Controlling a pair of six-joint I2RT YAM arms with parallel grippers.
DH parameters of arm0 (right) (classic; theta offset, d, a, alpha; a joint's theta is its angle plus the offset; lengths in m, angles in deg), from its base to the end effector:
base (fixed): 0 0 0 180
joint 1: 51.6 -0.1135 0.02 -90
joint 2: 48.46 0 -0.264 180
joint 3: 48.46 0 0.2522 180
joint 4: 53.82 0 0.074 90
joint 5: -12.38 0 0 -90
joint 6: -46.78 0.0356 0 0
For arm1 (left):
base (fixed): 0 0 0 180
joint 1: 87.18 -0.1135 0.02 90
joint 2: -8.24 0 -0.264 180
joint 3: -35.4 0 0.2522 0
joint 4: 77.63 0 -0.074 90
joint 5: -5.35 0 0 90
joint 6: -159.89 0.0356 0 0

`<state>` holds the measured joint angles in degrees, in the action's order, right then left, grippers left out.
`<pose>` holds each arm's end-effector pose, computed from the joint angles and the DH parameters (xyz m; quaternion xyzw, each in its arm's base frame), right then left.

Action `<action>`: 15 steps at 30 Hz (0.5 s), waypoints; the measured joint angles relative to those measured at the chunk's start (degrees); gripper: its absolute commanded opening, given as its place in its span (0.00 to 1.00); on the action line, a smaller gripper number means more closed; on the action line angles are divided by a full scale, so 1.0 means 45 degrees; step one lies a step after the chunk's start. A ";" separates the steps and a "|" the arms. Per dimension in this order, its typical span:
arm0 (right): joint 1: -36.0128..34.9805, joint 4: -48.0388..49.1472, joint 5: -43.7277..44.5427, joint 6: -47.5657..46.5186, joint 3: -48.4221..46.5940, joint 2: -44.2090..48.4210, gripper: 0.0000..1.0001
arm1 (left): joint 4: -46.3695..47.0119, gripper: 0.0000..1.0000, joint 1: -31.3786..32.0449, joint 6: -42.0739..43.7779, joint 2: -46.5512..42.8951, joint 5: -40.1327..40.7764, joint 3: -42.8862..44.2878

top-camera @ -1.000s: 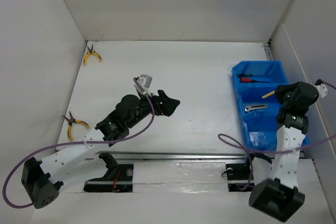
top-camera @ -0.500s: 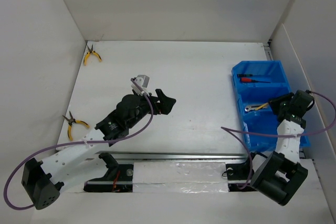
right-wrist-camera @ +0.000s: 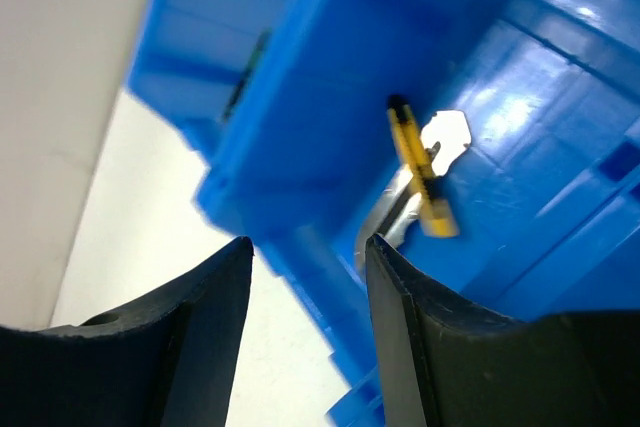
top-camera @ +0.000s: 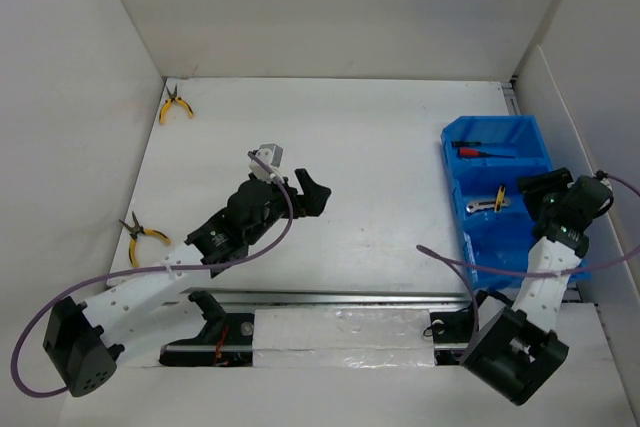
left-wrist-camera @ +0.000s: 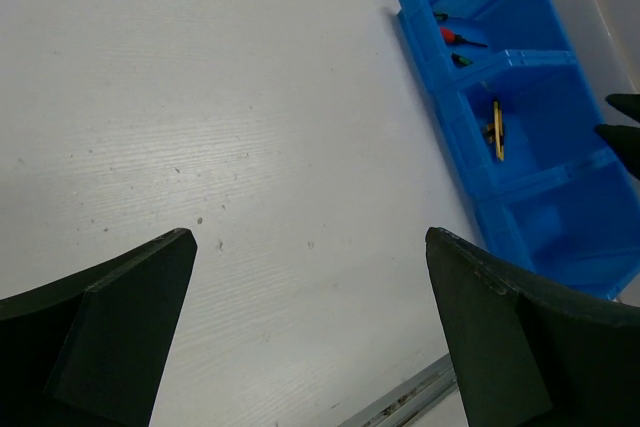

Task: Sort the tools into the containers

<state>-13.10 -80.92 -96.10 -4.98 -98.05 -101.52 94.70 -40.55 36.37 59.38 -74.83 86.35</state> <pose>0.1681 -0.1193 0.2544 0.4697 0.7215 0.1383 0.4896 0.1518 -0.1518 0.3033 0.0299 0.7526 -0.3720 0.5424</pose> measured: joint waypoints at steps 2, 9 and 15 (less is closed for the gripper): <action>0.0039 -0.0287 -0.0393 -0.0029 -0.0296 0.0845 0.55 | 0.0005 0.99 -0.0175 -0.0073 0.0194 0.0019 0.0000; 0.0039 -0.0903 -0.1243 -0.0311 -0.2064 0.4167 0.55 | 0.0325 0.99 -0.1423 -0.0476 0.0967 -0.0141 0.0000; -0.0335 0.1175 -0.5017 -0.0398 -0.1103 0.5056 0.58 | 0.0393 0.99 -0.2764 -0.0777 0.1846 -0.0529 0.0121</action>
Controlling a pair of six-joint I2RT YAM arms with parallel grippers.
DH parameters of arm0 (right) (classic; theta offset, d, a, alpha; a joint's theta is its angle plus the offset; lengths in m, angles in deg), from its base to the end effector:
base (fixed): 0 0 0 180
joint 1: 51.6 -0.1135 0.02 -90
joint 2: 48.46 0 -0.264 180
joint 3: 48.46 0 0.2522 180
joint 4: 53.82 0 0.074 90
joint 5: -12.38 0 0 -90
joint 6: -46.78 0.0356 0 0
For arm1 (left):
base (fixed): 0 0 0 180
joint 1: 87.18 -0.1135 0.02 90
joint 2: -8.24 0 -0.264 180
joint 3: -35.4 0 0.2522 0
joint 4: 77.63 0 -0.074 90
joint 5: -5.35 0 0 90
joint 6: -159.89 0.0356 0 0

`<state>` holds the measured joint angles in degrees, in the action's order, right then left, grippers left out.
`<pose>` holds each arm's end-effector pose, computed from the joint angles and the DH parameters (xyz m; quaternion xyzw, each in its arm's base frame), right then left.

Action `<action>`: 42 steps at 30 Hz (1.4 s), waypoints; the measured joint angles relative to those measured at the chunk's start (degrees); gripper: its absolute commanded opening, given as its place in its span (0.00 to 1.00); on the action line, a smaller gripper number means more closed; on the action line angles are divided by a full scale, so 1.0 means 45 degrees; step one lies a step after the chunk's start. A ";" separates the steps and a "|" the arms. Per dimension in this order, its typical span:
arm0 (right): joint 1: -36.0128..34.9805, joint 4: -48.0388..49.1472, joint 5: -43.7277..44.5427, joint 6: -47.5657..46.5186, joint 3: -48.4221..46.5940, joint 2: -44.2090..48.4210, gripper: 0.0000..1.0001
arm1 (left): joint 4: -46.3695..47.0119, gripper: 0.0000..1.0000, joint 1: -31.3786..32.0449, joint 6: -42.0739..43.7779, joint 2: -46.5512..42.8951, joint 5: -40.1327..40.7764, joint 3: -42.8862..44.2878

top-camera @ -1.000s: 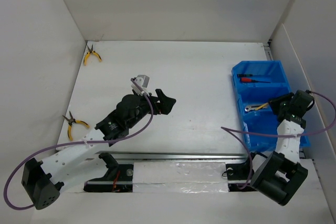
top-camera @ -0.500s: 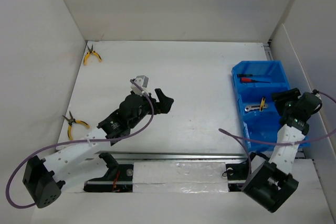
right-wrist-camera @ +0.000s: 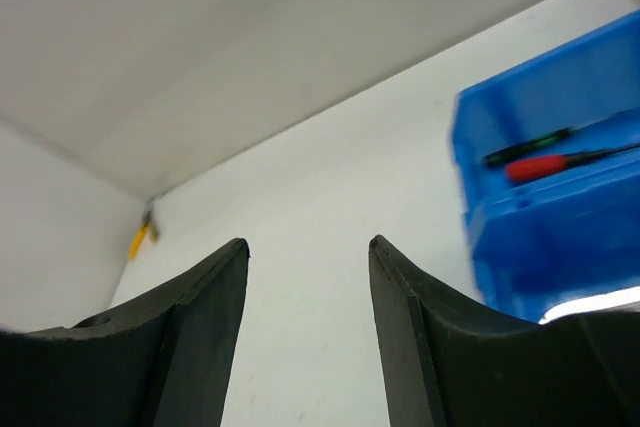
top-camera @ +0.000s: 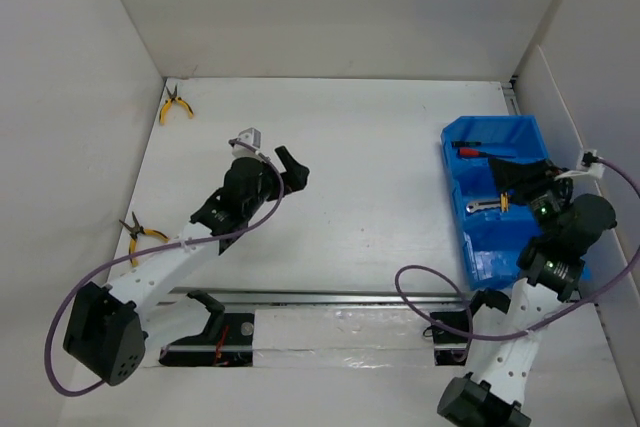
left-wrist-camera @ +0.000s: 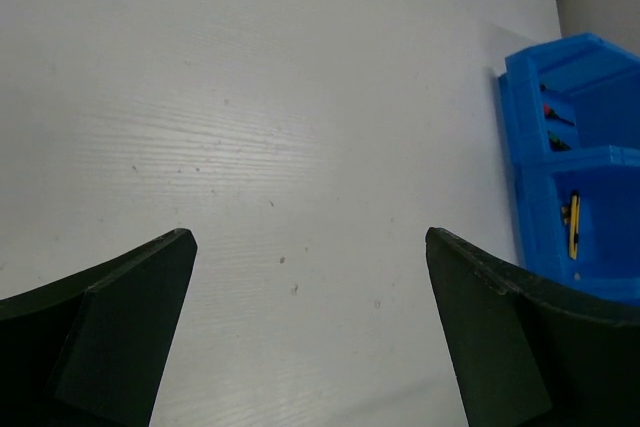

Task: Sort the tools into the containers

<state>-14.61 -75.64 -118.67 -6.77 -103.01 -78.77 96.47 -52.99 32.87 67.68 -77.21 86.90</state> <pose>0.1122 -0.0552 0.3545 0.1846 0.6708 0.2394 0.6772 0.2025 -0.1320 0.2798 -0.0594 0.7843 -0.3168 0.5301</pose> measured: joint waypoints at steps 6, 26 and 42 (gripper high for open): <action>-0.4721 0.0389 -0.0981 -0.0393 0.0126 0.0151 0.66 | -0.0092 0.99 -0.2045 -0.0447 0.1146 -0.0321 0.0855; -2.0448 -0.1345 1.0914 -0.1336 -0.1316 -0.2851 0.77 | -0.0223 0.99 -0.5042 0.0738 0.6329 0.2064 0.5955; -2.1318 -0.0782 1.0982 -0.1107 0.0913 0.0345 0.77 | -0.2171 0.96 -0.8587 0.2929 1.2998 -0.1326 1.2677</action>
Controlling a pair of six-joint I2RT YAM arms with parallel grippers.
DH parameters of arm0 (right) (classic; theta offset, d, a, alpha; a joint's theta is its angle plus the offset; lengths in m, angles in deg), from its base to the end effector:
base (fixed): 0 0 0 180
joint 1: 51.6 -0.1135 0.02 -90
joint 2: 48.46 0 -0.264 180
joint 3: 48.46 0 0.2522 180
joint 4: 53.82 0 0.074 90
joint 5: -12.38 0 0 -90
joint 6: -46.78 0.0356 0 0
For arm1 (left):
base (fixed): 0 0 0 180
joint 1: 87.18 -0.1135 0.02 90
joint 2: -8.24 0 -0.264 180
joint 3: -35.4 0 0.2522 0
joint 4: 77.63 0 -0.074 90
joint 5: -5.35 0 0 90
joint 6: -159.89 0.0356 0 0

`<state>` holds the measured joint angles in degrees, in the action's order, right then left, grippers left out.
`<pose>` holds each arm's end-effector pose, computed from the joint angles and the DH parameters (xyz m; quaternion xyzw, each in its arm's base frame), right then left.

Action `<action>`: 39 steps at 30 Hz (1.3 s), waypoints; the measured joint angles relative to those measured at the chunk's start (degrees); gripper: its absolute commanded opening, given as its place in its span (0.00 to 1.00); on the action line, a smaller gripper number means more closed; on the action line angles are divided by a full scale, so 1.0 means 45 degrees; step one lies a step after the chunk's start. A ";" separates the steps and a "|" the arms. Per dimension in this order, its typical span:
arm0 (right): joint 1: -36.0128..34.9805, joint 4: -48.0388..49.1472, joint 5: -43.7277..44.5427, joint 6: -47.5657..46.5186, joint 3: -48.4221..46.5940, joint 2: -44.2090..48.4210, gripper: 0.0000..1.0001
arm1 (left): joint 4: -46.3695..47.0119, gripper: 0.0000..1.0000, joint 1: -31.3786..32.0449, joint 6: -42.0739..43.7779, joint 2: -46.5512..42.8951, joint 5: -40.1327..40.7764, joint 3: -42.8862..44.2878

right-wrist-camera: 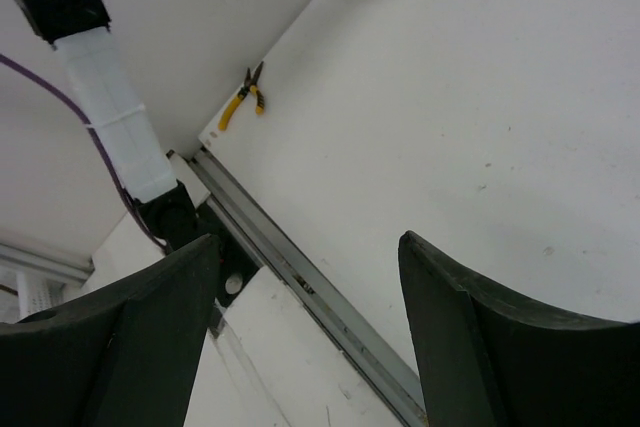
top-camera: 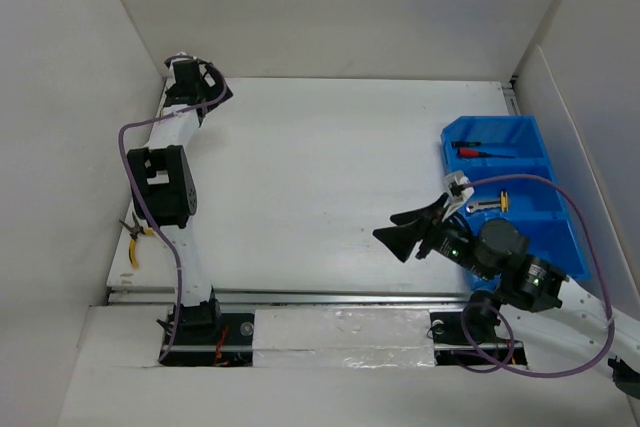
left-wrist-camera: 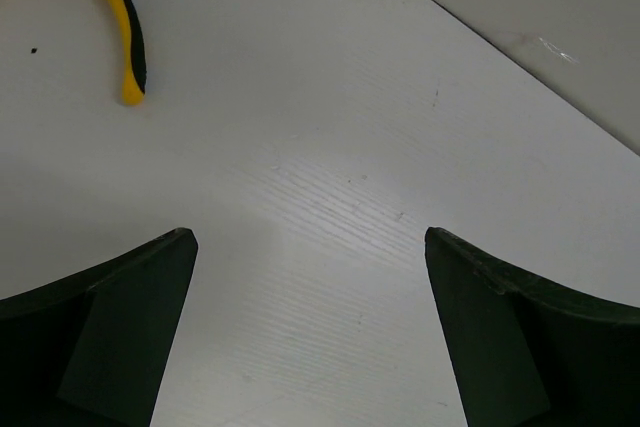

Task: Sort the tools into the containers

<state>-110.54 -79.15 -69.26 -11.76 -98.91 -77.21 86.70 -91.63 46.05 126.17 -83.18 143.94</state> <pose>0.0725 0.1103 0.3268 -0.1243 0.7182 0.4469 0.5187 0.4902 0.0391 0.2592 -0.2128 0.8163 -0.0797 0.5310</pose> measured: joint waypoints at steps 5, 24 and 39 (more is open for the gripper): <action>0.0000 0.0010 -0.0180 0.0010 0.0000 0.0942 0.77 | -0.0573 0.84 -0.0165 -0.0175 0.0933 -0.0151 0.1554; 0.0000 -0.0102 -0.0175 -0.0092 0.0000 0.0350 0.76 | -0.1146 0.68 -0.0690 0.0117 0.3910 0.1753 0.3842; 0.0000 -0.0102 0.0384 -0.0141 -0.0005 0.0335 0.75 | -0.1035 0.63 -0.1195 0.0272 0.5221 0.1972 0.5275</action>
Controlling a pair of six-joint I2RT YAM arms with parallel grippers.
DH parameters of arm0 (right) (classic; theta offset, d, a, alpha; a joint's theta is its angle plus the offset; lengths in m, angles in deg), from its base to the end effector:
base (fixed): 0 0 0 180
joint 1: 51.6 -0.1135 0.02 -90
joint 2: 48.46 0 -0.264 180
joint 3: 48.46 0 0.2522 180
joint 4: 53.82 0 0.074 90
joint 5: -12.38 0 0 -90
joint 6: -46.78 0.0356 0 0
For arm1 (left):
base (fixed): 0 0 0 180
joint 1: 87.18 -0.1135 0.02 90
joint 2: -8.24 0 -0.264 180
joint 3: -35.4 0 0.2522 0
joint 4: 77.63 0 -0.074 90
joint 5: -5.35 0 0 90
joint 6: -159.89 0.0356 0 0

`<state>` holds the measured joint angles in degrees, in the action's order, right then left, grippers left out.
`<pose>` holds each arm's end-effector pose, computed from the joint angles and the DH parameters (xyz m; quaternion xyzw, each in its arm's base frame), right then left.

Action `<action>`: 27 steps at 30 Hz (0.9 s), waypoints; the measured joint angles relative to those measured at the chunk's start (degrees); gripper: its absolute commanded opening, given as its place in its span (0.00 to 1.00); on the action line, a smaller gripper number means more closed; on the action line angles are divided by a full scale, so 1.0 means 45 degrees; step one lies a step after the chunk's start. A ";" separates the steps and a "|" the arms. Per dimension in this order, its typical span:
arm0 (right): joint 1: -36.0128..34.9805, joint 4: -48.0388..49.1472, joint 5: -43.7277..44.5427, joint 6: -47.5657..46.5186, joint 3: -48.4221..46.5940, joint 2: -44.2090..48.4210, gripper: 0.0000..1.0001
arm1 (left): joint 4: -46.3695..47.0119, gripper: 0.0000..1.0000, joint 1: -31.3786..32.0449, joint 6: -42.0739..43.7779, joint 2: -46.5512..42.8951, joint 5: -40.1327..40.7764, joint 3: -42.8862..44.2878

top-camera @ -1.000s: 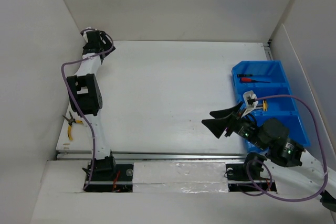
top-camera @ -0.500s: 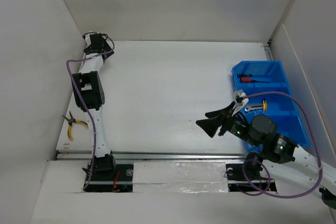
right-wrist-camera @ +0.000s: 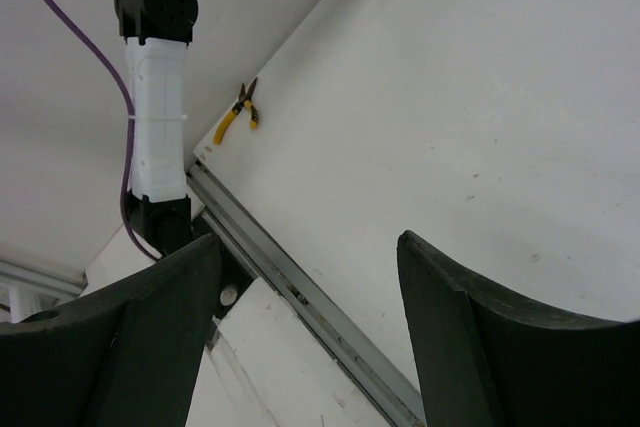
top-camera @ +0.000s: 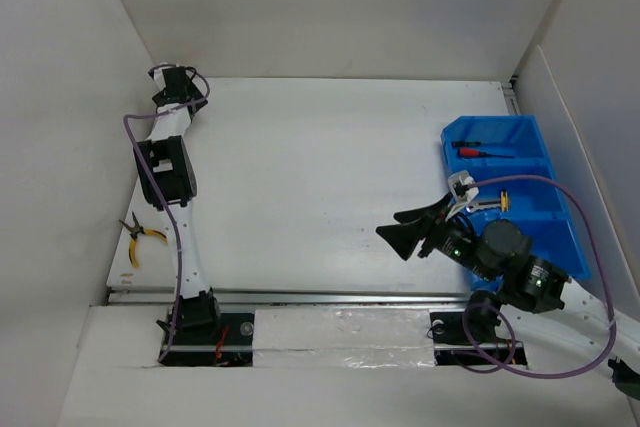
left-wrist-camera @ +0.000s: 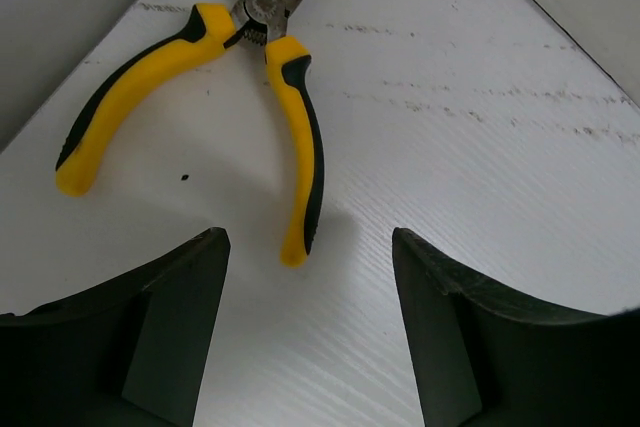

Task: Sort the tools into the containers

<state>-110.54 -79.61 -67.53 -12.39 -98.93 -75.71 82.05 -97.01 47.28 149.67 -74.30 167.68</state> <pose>0.0704 0.1047 0.3289 -0.1159 0.7132 0.4408 0.5326 0.5608 0.1037 0.1844 -0.2839 0.8132 0.0216 0.5075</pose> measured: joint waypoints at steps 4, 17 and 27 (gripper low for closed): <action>0.0000 -0.0005 0.0112 0.0000 0.0000 0.0097 0.75 | -0.0078 0.61 -0.0131 0.0005 0.0471 -0.0175 0.0704; 0.0000 -0.0083 0.0136 0.0000 0.0000 0.0520 0.75 | -0.1491 0.53 -0.0049 -0.0078 0.1957 0.0437 0.3220; 0.0000 -0.0165 0.0189 0.0000 0.0000 0.0840 0.75 | -0.2016 0.44 0.0359 0.0155 0.2472 0.1073 0.4449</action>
<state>-110.54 -80.36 -66.68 -12.39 -98.93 -71.92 72.97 -95.39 47.98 160.79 -69.47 187.70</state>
